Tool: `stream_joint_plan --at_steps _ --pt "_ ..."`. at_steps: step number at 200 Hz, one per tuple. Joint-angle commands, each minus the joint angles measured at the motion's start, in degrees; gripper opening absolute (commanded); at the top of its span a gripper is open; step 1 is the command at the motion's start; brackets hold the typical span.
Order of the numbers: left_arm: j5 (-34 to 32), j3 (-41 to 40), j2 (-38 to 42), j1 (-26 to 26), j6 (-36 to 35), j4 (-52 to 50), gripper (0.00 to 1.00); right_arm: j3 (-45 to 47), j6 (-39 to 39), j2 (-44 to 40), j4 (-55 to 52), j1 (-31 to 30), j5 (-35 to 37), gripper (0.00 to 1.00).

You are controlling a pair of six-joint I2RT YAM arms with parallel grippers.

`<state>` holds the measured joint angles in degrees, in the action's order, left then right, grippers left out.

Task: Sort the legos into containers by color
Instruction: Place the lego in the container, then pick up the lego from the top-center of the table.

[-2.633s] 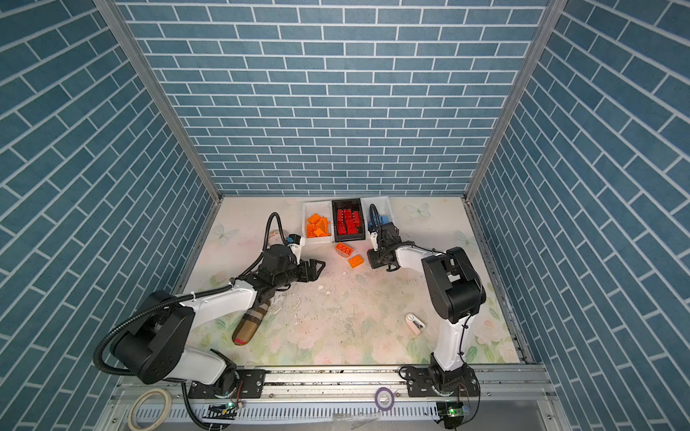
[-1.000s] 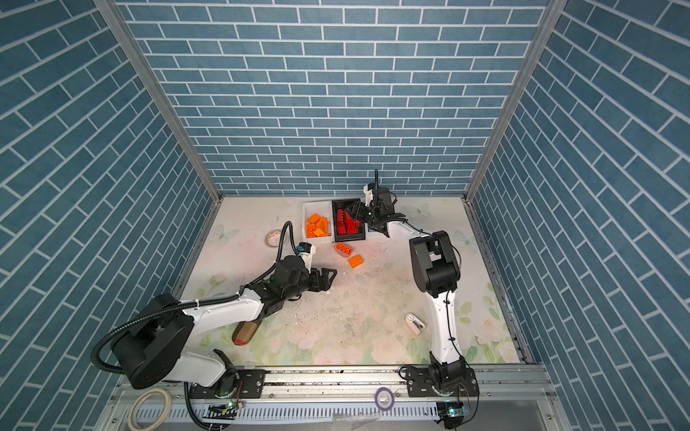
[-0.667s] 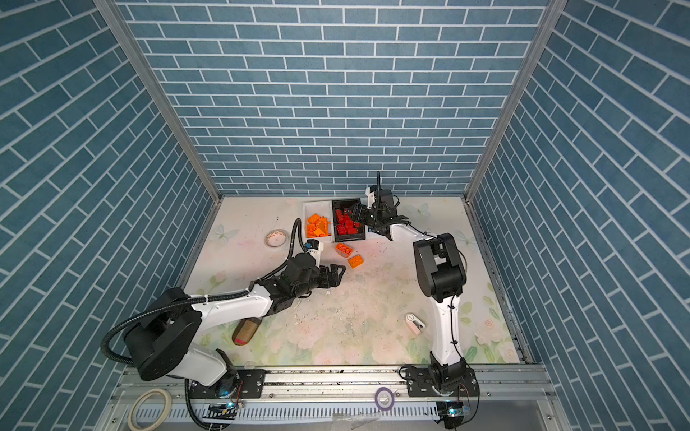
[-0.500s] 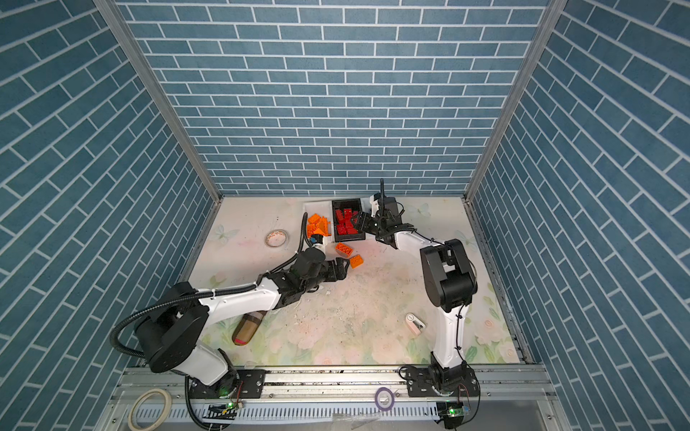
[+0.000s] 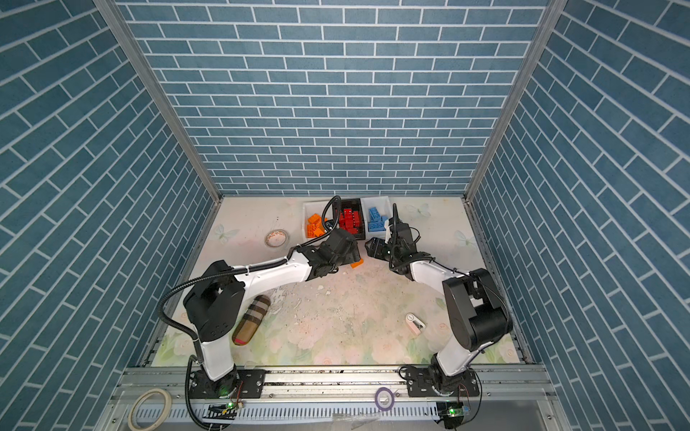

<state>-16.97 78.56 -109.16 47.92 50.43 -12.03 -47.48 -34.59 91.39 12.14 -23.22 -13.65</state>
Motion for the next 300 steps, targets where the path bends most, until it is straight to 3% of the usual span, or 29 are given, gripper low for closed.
stream_joint_plan --at_steps 1,46,135,234,300 --pt "-2.79 3.79 -2.02 0.44 5.14 -7.59 0.87 2.86 -0.91 -4.96 2.08 0.19 2.82 0.69" --pt "-3.01 7.68 -5.66 -0.5 11.74 -9.67 0.83 8.09 -1.53 -9.54 2.8 0.63 4.77 0.69" --pt "-0.49 15.66 -14.73 -3.33 15.37 -11.08 0.77 8.45 -1.36 -9.24 1.89 1.25 3.96 0.68" --pt "-0.64 18.27 -18.36 -5.15 13.73 -10.71 0.68 9.9 -1.27 -10.66 0.99 1.73 4.68 0.68" --pt "0.28 19.87 -19.9 -5.89 8.48 -13.17 0.64 10.28 -1.18 -10.91 0.53 2.17 4.86 0.67"
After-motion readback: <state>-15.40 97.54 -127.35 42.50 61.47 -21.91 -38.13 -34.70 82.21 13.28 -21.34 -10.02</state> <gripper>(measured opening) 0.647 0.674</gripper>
